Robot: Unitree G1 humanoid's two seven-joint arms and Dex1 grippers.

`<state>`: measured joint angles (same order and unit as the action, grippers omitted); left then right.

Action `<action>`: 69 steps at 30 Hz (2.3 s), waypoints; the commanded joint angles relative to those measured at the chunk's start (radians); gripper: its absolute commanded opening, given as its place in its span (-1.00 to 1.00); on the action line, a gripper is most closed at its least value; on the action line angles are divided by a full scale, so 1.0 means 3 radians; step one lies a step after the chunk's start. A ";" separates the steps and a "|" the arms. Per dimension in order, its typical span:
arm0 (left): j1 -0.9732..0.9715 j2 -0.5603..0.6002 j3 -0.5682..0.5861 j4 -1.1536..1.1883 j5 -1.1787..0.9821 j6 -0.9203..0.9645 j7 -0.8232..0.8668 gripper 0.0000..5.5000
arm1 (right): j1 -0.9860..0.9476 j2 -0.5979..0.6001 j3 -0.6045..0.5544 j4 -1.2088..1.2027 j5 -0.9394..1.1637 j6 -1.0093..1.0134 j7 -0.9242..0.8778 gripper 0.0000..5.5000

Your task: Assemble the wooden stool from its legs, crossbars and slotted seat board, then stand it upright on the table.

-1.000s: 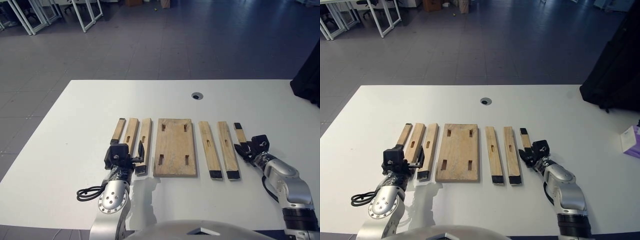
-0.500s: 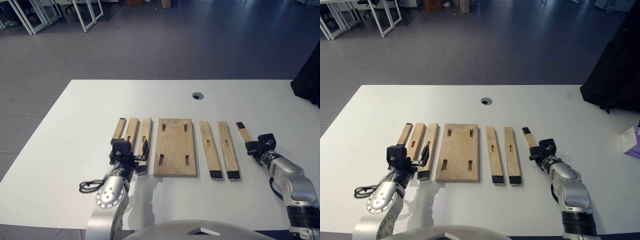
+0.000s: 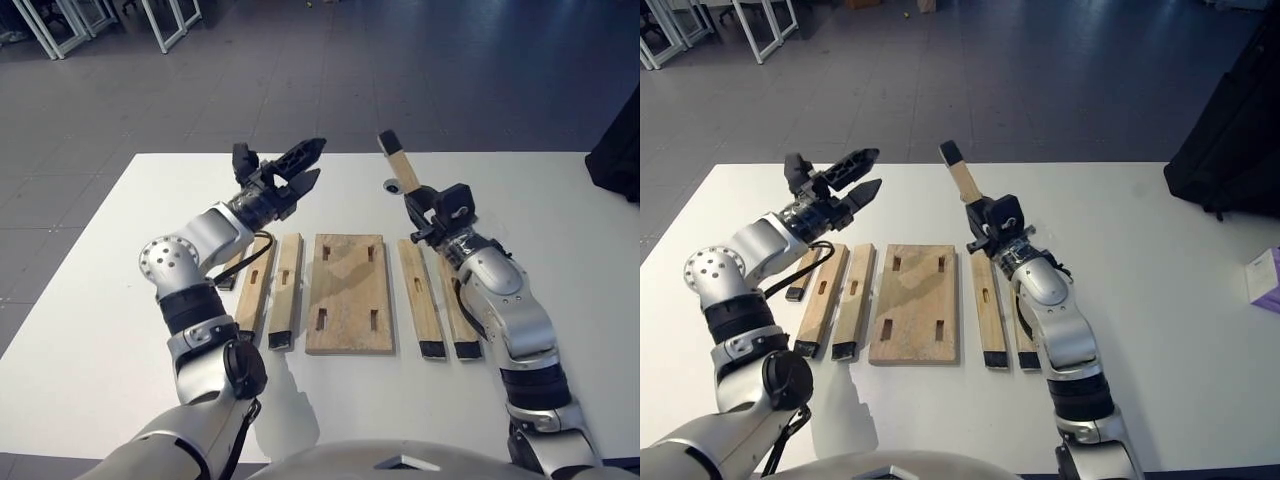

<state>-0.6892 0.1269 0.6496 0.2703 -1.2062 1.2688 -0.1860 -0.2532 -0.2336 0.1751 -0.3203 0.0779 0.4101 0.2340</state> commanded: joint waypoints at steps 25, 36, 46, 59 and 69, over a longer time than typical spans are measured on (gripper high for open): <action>-0.0045 0.0309 -0.0304 0.0328 -0.0113 0.0110 -0.0265 -0.05 | 0.0085 0.0323 0.0631 -0.0371 -0.0031 0.0339 0.0165 -0.53; -0.0032 0.0318 -0.0342 0.0361 -0.0110 0.0038 -0.0211 -0.60 | 0.0125 0.0340 0.0645 -0.0417 -0.0038 0.0386 0.0152 -0.54; 0.0013 0.0363 -0.0450 0.0263 -0.0002 -0.0027 -0.0335 -0.82 | 0.0104 0.0322 0.0610 -0.0397 -0.0023 0.0358 0.0177 -0.54; 0.0513 0.0878 -0.0363 -0.1525 0.0365 -0.0391 0.0309 -0.84 | 0.1024 0.0281 0.0554 -0.1203 -0.0094 0.0825 -0.0236 0.33; 0.1955 0.0707 -0.1535 -0.2556 0.2327 -0.1910 0.0668 -0.84 | 0.1412 0.0314 0.0626 -0.1293 -0.0423 0.0843 -0.0598 0.33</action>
<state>-0.1176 0.3417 0.1859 -0.4872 -0.5423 0.7481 0.0270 0.1601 -0.1413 0.3720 -0.7044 -0.0388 0.6618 0.0635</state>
